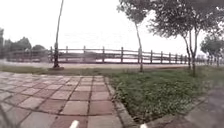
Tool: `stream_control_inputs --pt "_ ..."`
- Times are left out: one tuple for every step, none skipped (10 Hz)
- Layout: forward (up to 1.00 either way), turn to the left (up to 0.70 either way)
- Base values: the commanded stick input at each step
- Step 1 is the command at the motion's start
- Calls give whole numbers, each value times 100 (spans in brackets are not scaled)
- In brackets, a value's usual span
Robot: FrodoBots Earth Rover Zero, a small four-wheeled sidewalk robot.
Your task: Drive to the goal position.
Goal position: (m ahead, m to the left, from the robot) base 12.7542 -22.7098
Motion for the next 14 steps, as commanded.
stream_control_inputs --pt "70 0" --pt "70 0" --pt "70 0" --pt "70 0" --pt "70 0" --pt "70 0" --pt "70 0" --pt "70 0" --pt "70 0" --pt "70 0" --pt "70 0" --pt "70 0" --pt "70 0" --pt "70 0"
